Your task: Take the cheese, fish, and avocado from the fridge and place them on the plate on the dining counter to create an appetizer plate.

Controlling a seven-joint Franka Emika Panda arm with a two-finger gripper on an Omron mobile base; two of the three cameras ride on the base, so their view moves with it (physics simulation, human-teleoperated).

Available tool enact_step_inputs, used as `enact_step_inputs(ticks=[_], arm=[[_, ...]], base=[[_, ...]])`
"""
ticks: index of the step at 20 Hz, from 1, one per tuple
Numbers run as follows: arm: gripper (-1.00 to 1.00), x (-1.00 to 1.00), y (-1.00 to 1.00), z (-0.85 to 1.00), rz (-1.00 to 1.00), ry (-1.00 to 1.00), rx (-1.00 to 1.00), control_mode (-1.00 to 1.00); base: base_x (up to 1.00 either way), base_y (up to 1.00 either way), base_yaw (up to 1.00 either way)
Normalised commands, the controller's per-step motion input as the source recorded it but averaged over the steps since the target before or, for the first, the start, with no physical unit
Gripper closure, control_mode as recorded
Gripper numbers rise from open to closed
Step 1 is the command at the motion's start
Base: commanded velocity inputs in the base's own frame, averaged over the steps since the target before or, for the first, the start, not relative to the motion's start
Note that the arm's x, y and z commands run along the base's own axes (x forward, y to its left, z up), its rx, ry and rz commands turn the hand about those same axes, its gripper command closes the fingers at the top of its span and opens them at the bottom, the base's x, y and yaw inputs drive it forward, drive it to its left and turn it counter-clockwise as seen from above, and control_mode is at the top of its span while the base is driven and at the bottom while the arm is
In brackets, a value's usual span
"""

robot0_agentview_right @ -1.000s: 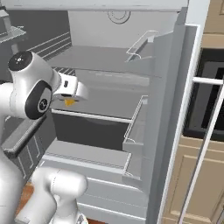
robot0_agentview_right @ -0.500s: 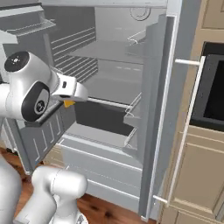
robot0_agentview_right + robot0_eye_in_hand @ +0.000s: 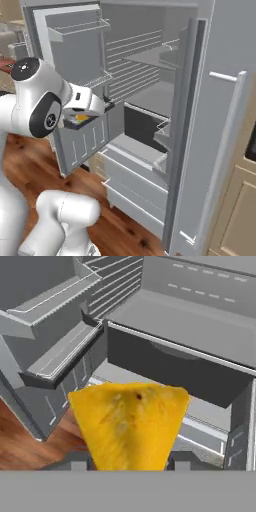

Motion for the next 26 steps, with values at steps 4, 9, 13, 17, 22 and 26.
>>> enact_step_inputs(ticks=[4, 9, 13, 17, 22, 26], arm=[[1.0, 0.0, 0.0, 0.0, 0.0, 0.0, 0.0, 1.0], [1.0, 0.0, 0.0, 0.0, 0.0, 0.0, 0.0, 1.0], [1.0, 0.0, 0.0, 0.0, 0.0, 0.0, 0.0, 1.0], [1.0, 0.0, 0.0, 0.0, 0.0, 0.0, 0.0, 1.0], [1.0, 0.0, 0.0, 0.0, 0.0, 0.0, 0.0, 1.0], [1.0, 0.0, 0.0, 0.0, 0.0, 0.0, 0.0, 1.0]], base=[[-0.92, 0.37, 0.56], [-1.0, 0.1, 0.59], [-0.98, 0.0, 0.67], [-0.92, -0.01, 0.7], [-0.9, -0.34, 0.72], [-0.99, -0.51, 0.67]])
